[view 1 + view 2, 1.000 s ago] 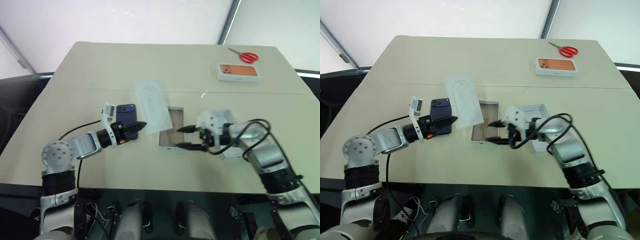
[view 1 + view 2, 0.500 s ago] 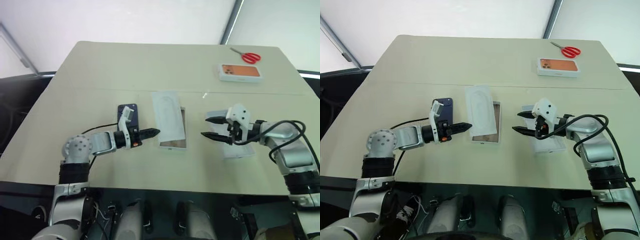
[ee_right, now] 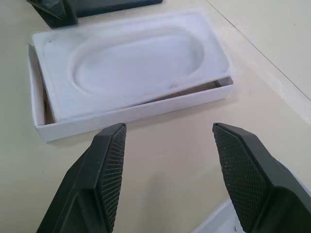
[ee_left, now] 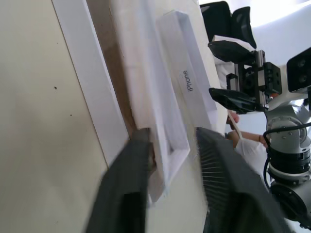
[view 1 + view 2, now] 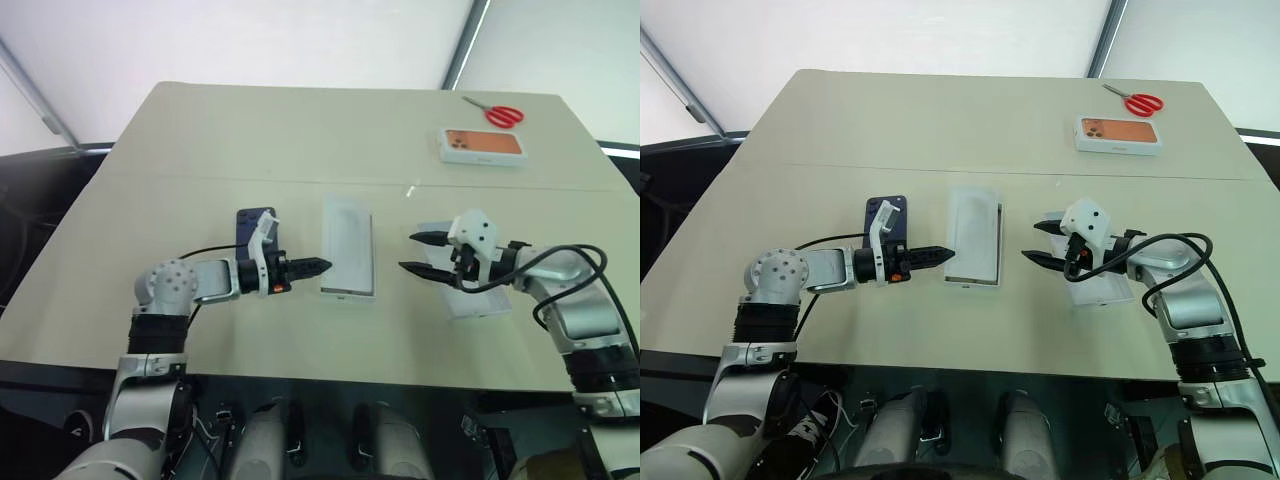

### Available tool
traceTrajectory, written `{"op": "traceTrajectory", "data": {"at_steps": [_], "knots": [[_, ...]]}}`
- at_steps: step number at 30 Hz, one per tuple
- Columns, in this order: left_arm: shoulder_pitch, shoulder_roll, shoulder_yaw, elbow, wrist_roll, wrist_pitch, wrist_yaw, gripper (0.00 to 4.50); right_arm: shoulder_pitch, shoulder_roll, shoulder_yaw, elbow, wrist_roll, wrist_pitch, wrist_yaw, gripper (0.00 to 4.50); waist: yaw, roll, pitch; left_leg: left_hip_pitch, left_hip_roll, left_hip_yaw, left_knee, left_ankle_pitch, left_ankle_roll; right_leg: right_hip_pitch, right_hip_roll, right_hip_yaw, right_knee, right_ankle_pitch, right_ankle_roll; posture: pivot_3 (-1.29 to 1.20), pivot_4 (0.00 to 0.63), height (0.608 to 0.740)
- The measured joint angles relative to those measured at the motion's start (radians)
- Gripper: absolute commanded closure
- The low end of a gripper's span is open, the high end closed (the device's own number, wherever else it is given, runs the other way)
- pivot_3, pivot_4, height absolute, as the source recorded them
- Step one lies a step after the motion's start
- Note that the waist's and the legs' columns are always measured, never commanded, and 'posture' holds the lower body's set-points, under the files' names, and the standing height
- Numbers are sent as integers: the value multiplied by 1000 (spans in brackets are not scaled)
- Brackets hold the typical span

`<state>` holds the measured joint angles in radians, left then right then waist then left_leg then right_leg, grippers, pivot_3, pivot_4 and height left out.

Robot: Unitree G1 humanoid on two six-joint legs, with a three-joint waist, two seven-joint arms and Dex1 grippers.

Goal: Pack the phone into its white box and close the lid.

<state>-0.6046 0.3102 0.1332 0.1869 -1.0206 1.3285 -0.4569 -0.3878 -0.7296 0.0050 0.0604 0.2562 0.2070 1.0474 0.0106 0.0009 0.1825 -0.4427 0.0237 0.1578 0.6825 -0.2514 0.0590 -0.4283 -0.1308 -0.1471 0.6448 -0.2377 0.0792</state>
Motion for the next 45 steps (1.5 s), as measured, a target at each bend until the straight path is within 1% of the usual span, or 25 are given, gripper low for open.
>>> {"op": "traceTrajectory", "data": {"at_steps": [2, 8, 11, 14, 16, 18, 19, 22, 26, 28, 31, 33, 36, 39, 42, 45], "knots": [[-8, 1, 1, -1, 0, 5, -22, 703, -4, 7, 3, 0, -1, 0, -3, 1514, 1, 0, 0, 0, 0, 0, 0, 0, 0, 0, 0, 0, 0, 0, 0, 0, 150, 738], [4, 31, -1, -41, 33, -6, -45, 703, -72, 67, 14, -10, 4, 15, -28, 1514, -4, 0, 0, 0, 0, 0, 0, -1, -1, 0, 0, 0, 0, 0, 0, 0, 150, 738], [25, 72, -1, -74, 81, -55, -55, 703, -128, 138, 25, -13, 4, 24, -68, 1514, -13, 0, 0, 0, 1, 0, -1, 0, -2, -1, 0, 0, 0, 0, 0, 0, 150, 738], [57, 107, 0, -111, 150, -159, -64, 673, -142, 168, 49, -14, 5, 34, -72, 2372, -13, 0, 0, 0, 0, 0, -1, 0, -2, -1, 0, 0, 0, 0, 0, 0, 150, 738], [70, 127, 17, -127, 185, -221, -65, 673, -142, 190, 69, -12, -7, 23, -77, 3332, -16, 0, 0, 0, -1, 0, -1, -1, -2, -1, -1, 0, 0, 0, 0, 0, 150, 738], [70, 121, 47, -135, 181, -231, -63, 673, -143, 203, 90, -9, -17, 13, -78, 4310, -16, 0, 0, 0, -1, 0, -1, -1, -3, -1, -1, 0, 0, 0, 0, 0, 150, 738], [71, 116, 62, -143, 176, -232, -62, 673, -143, 205, 101, -9, -18, 11, -73, 4448, -16, 0, 0, -1, -1, 0, -1, -1, -3, -1, -1, 0, 0, 0, 0, 0, 150, 738], [92, 113, 78, -204, 192, -300, -62, 673, -151, 211, 143, 8, -51, -19, -60, 4448, -23, 0, 0, 0, 0, 0, -1, -1, -2, -1, -1, 0, 0, 0, 0, 0, 150, 738], [104, 118, 112, -235, 209, -390, -64, 673, -165, 206, 223, 106, -167, -89, -74, 4448, -24, 0, 0, 0, 0, 0, -1, -1, -2, -1, 0, 0, 0, 0, 0, 0, 150, 738], [126, 148, 125, -239, 225, -418, -66, 673, -166, 223, 247, 136, -202, -90, -95, 4448, -26, 0, 0, 0, 0, 1, -2, 0, -1, -1, 0, 0, 0, 0, 0, 0, 150, 738], [142, 171, 140, -222, 236, -424, -67, 673, -174, 246, 288, 144, -251, -94, -111, 4448, -26, 0, 0, 0, 1, 1, -1, 0, -1, -1, 1, 0, 0, 0, 0, 0, 150, 738], [155, 182, 164, -215, 221, -411, -72, 673, -187, 243, 325, 155, -305, -129, -122, 4448, -24, 0, 0, 0, 0, 1, -1, 0, -1, -1, 1, 0, 0, 0, 0, 0, 150, 738], [158, 195, 208, -184, 190, -352, -56, 673, -209, 230, 349, 162, -364, -171, -131, 4448, -22, 0, 0, 0, 0, 0, -1, -1, -2, -1, 1, 0, 0, 0, 0, 0, 150, 738], [160, 210, 232, -169, 171, -310, -40, 673, -236, 233, 347, 176, -370, -147, -131, 4448, -25, 0, 0, 0, 0, 0, -1, 0, -2, -1, 1, 0, 0, 0, 0, 0, 150, 738], [160, 231, 289, -135, 138, -250, -12, 673, -284, 281, 296, 182, -315, -84, -130, 4448, -30, 0, 0, 0, 2, 0, -1, 1, -1, -1, 3, 0, 0, 0, 0, 0, 150, 738], [159, 231, 330, -101, 108, -204, 21, 673, -345, 341, 261, 181, -271, -56, -137, 4448, -31, 0, 0, 0, 2, 0, -1, 1, -2, -1, 3, 0, 0, 0, 0, 0, 150, 738]]}}
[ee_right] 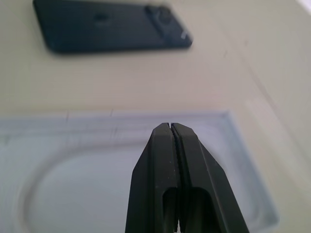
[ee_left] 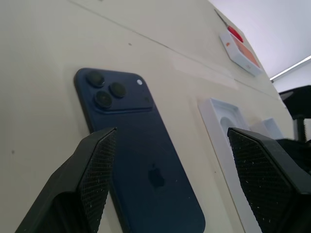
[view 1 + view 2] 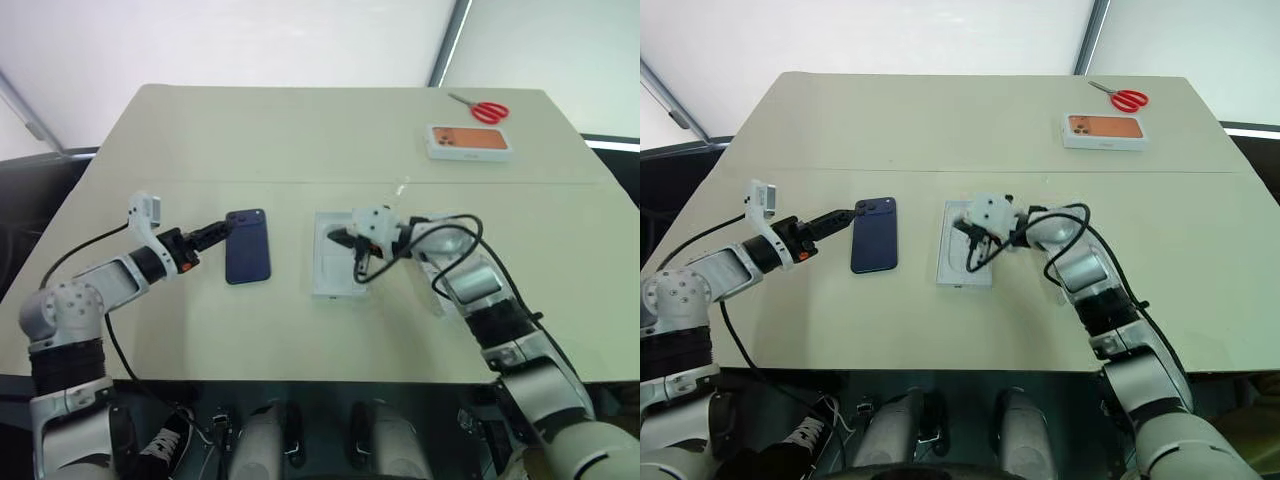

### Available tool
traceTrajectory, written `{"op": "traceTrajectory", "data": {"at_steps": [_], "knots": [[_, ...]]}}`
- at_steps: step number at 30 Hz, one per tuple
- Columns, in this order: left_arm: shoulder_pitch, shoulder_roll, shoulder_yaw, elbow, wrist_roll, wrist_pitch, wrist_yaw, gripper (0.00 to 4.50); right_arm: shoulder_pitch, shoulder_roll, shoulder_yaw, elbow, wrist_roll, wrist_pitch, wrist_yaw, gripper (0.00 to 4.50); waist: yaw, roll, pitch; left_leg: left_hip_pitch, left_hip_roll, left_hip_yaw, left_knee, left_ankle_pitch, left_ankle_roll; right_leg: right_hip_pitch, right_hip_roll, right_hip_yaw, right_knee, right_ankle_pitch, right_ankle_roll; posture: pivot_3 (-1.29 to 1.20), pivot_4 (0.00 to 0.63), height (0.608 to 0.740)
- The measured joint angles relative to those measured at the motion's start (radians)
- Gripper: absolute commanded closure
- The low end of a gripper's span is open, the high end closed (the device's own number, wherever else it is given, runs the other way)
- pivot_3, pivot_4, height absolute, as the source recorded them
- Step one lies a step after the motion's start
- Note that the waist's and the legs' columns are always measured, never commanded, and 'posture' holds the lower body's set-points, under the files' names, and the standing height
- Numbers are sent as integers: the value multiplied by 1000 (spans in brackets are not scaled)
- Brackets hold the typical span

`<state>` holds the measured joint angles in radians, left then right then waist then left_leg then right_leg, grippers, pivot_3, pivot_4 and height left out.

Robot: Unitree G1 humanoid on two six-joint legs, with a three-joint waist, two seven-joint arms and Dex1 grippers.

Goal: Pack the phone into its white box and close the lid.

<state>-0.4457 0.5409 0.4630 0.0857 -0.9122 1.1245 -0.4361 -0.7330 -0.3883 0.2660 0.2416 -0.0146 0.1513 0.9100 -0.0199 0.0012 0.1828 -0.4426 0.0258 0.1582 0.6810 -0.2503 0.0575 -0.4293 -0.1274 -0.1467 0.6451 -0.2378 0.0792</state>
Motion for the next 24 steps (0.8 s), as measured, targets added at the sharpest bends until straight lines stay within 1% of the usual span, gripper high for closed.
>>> {"op": "traceTrajectory", "data": {"at_steps": [4, 8, 12, 15, 20, 24], "knots": [[-12, -1, 70, 60, -60, 77, 36, 673, -68, 88, 21, 62, -9, -24, -25, 4448, 2, 0, 0, 0, 0, 0, 0, 0, 0, 0, 2, 0, 0, 0, 0, 0, 150, 738], [-34, -8, 88, 98, -81, 126, 69, 673, -114, 158, 75, 193, -58, -79, -51, 4448, 4, 0, 0, 0, -1, 0, 0, -1, -2, 0, 2, 1, 0, 0, 0, 0, 150, 738], [-33, -39, 53, 135, -72, 148, 74, 673, -172, 219, 155, 345, -142, -110, -78, 4448, -2, 0, 0, 0, 0, 0, 0, -1, -2, 0, 3, 1, 1, 0, 0, 0, 150, 738], [-41, -43, 33, 134, -59, 137, 70, 673, -203, 237, 181, 444, -190, -114, -105, 4448, 1, 0, 0, 0, 0, 0, 0, -1, -3, 0, 3, 1, 1, 0, 0, 0, 150, 738], [-45, -62, 17, 125, -36, 121, 71, 673, -262, 270, 183, 545, -212, -120, -98, 4448, 0, 0, 0, 1, 0, 0, -1, 0, -5, 0, 3, 2, 2, 0, 0, 0, 150, 738], [-45, -60, -8, 125, -8, 104, 57, 673, -287, 293, 190, 589, -240, -145, -106, 4448, 1, 0, -2, 2, 0, 0, -1, -1, -5, 1, 3, 2, 2, 0, 0, 0, 150, 738]]}}
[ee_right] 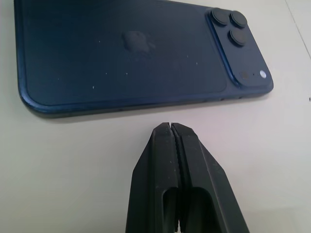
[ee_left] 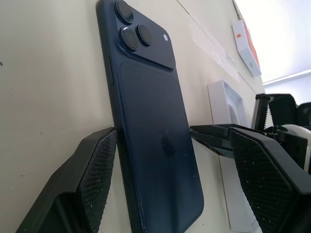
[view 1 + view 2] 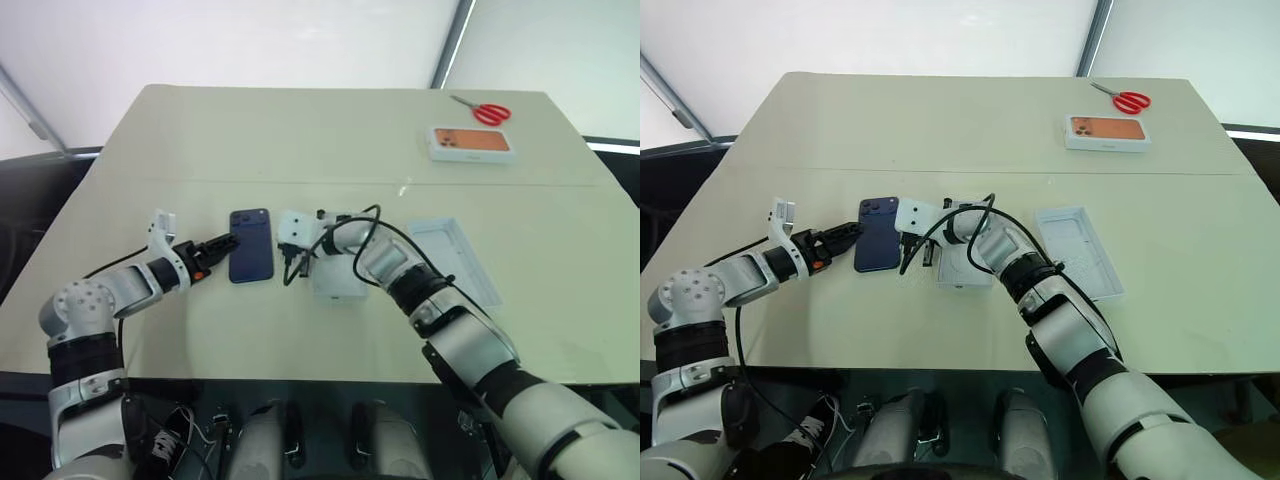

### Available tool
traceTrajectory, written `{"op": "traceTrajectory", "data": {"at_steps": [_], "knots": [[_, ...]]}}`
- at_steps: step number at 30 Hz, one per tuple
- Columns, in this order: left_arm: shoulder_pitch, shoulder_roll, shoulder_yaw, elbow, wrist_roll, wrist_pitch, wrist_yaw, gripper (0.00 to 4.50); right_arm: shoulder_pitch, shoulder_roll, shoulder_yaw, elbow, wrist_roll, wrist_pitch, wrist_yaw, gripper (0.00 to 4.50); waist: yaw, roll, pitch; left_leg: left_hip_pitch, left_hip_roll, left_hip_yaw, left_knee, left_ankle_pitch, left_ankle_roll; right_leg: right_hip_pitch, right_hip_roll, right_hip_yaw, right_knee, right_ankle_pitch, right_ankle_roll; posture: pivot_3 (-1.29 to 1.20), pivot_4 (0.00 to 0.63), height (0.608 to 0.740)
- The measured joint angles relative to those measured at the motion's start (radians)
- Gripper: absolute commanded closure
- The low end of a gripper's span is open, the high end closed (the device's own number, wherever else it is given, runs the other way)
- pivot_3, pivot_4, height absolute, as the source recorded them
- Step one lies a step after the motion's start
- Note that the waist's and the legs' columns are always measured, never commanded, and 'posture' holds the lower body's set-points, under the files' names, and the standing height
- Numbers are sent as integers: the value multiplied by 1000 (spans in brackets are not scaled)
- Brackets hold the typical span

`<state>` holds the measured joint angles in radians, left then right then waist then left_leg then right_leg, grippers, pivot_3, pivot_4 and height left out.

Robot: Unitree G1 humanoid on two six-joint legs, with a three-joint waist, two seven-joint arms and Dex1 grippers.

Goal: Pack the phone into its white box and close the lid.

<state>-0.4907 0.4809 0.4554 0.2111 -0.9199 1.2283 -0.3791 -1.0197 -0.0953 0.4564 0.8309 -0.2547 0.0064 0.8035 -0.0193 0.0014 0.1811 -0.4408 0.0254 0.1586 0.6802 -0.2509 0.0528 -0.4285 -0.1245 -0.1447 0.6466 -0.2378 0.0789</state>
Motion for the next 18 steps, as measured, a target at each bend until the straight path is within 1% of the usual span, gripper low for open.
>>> {"op": "traceTrajectory", "data": {"at_steps": [4, 11, 18], "knots": [[-6, -3, -1, 1, 14, 3, -7, 673, -2, 20, -1, 10, -7, -3, -10, 4448, 0, 1, -1, 1, 0, 0, -1, 0, 0, 0, 0, 0, 0, 0, 0, 0, 150, 738], [-51, -23, -2, 5, 44, 46, 29, 673, -2, 25, -12, 17, -14, -2, -8, 4448, 2, 1, -1, 2, 0, 0, -1, 0, -1, 1, 0, 0, 0, 0, 0, 0, 150, 738], [-92, -73, 50, 26, 56, 96, 99, 673, -2, 25, -27, 31, -17, -4, -11, 4448, 7, 2, -2, 4, -1, 0, -2, 0, -1, 3, -2, 0, 1, 0, 0, 0, 150, 738]]}}
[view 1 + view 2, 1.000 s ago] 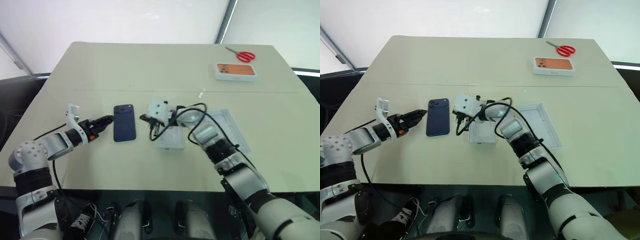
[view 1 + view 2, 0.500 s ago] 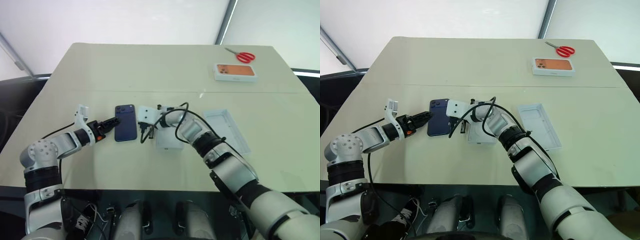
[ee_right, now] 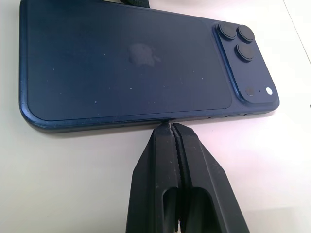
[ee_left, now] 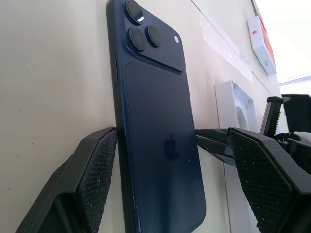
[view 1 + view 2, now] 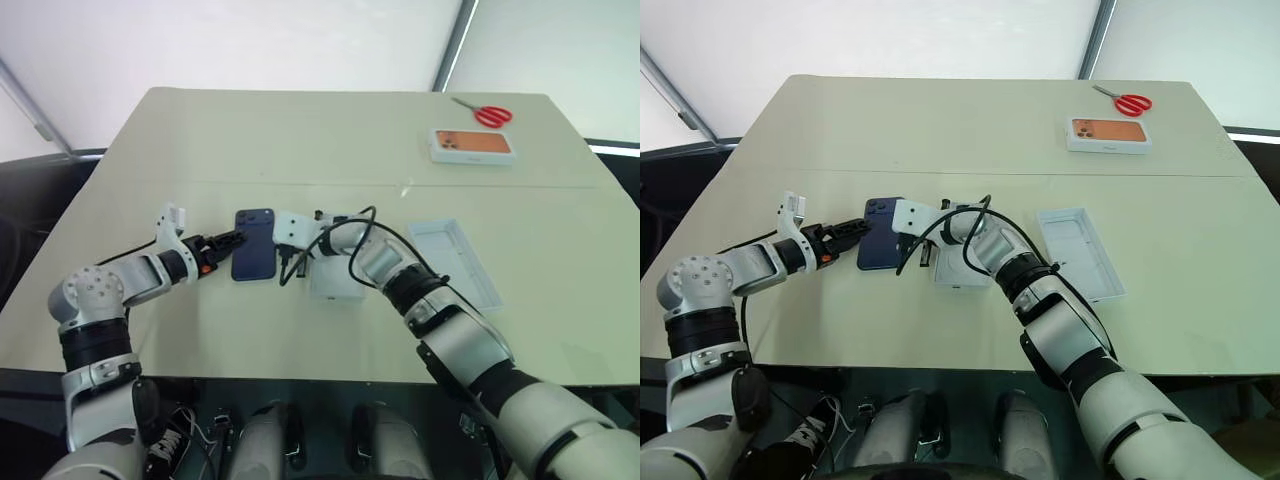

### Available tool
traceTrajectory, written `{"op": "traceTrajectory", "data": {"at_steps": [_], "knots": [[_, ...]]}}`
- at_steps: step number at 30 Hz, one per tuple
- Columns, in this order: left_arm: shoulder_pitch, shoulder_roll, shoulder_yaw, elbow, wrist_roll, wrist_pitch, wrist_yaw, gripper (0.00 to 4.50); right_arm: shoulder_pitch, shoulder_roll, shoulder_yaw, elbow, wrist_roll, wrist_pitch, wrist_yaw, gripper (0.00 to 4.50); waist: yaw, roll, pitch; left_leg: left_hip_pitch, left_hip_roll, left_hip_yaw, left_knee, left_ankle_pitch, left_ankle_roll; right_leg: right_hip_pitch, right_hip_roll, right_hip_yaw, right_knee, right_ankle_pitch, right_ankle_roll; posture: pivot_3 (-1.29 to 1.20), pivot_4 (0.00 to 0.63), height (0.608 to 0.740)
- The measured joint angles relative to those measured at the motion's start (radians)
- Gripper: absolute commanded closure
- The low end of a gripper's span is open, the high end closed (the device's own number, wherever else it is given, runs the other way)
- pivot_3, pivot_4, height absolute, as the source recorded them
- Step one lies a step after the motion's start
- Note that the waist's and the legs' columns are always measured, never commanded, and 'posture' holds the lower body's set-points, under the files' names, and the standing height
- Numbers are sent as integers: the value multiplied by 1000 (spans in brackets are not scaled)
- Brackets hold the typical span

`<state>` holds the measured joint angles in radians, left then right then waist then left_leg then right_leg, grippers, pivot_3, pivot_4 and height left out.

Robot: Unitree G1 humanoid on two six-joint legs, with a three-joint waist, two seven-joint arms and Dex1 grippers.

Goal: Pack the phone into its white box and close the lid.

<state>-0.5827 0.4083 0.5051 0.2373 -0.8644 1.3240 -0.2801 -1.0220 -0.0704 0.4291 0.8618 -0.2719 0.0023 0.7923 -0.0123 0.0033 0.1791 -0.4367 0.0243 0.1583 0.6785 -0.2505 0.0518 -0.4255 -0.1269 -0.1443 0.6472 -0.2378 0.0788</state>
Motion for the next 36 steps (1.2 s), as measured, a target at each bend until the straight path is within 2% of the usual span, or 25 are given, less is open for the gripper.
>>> {"op": "traceTrajectory", "data": {"at_steps": [5, 8, 17, 28, 36], "knots": [[-26, -68, 115, 10, 0, 53, 66, 673, 0, 0, -8, 5, -5, 0, -2, 4448, 1, 0, 0, 0, -1, 0, 0, 0, 0, 0, -2, 0, 0, 0, 0, 0, 150, 738], [-39, -72, 130, 6, 3, 86, 87, 673, 0, 0, -11, 6, -11, 0, -4, 4448, 0, 0, 0, 0, -1, 0, 0, 0, 0, 0, -2, 0, 0, 0, 0, 0, 150, 738], [-82, -55, 68, -64, 60, 210, 132, 673, 0, 3, -14, 9, -20, -12, -14, 4448, -4, 0, 0, 1, -2, 0, -3, 0, 0, 0, -1, 0, 0, 0, 0, 0, 150, 738], [-99, -161, 102, -92, 99, 221, 153, 673, 1, 32, -5, 10, -21, -22, -16, 4448, 1, 0, 0, 1, -5, 0, -5, 0, -1, 0, -5, 0, 0, 0, 0, 0, 150, 738], [-48, -130, 120, -110, 84, 210, 75, 673, 2, 30, -4, 10, -21, -33, -15, 4448, -10, -1, 0, 6, -8, 1, -14, 2, -3, 0, -6, 1, -1, 0, 0, 0, 150, 738]]}}
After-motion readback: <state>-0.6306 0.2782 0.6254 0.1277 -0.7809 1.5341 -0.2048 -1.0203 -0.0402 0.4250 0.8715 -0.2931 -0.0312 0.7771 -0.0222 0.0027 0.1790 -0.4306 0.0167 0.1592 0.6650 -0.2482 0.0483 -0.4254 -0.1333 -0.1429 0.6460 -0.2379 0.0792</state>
